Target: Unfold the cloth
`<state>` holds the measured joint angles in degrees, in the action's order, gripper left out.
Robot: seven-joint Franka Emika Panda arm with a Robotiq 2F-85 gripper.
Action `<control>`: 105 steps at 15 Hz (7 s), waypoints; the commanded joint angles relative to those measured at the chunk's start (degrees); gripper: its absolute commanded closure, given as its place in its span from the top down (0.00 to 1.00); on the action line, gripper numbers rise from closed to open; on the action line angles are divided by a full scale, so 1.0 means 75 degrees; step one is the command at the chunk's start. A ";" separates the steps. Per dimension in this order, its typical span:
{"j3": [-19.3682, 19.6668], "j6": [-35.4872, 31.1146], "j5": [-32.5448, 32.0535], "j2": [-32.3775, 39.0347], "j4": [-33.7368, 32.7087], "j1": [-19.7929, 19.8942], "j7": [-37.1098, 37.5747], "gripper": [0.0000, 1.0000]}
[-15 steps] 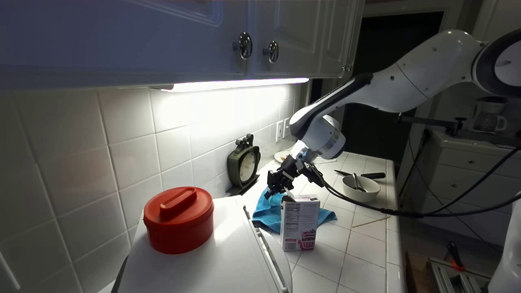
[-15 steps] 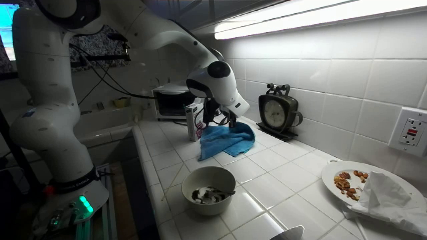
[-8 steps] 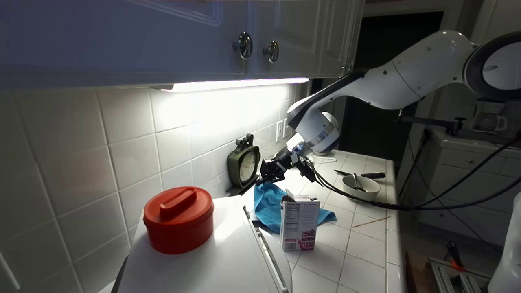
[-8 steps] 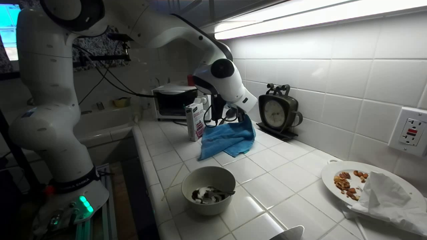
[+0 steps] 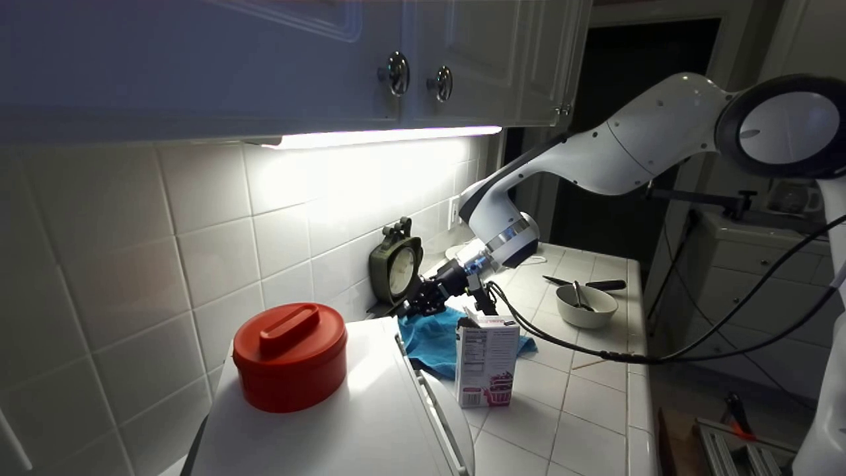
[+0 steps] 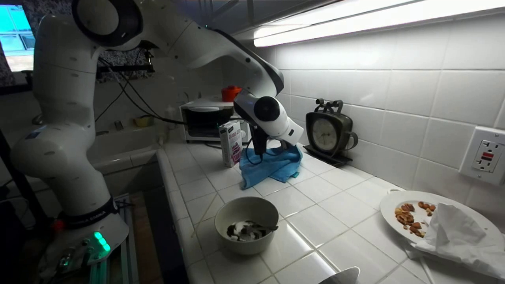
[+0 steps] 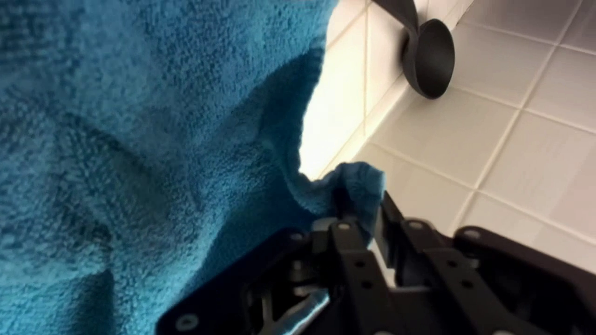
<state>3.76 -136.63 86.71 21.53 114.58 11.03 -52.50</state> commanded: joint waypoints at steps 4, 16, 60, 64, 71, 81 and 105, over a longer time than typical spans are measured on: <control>0.0183 0.0238 -0.0230 -0.0316 0.0150 -0.0285 -0.0157 0.69; 0.0408 0.0601 -0.0871 -0.1247 0.0431 -0.0473 -0.0645 1.00; 0.0092 -0.1754 -0.6175 -0.0881 0.1405 0.1190 -0.0209 0.44; 0.0111 -0.1734 -0.6040 -0.0847 0.1374 0.1206 -0.0511 0.59; 0.0036 -0.1674 -0.5801 -0.0742 0.1259 0.1198 -0.0705 0.37; -0.0052 -0.1542 -0.5396 -0.0705 0.1231 0.1183 -0.0880 0.05; 0.0792 -0.1754 -1.1120 -0.0921 0.0001 0.0961 -0.1078 0.01</control>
<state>8.33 -146.84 10.38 15.35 114.61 19.09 -60.02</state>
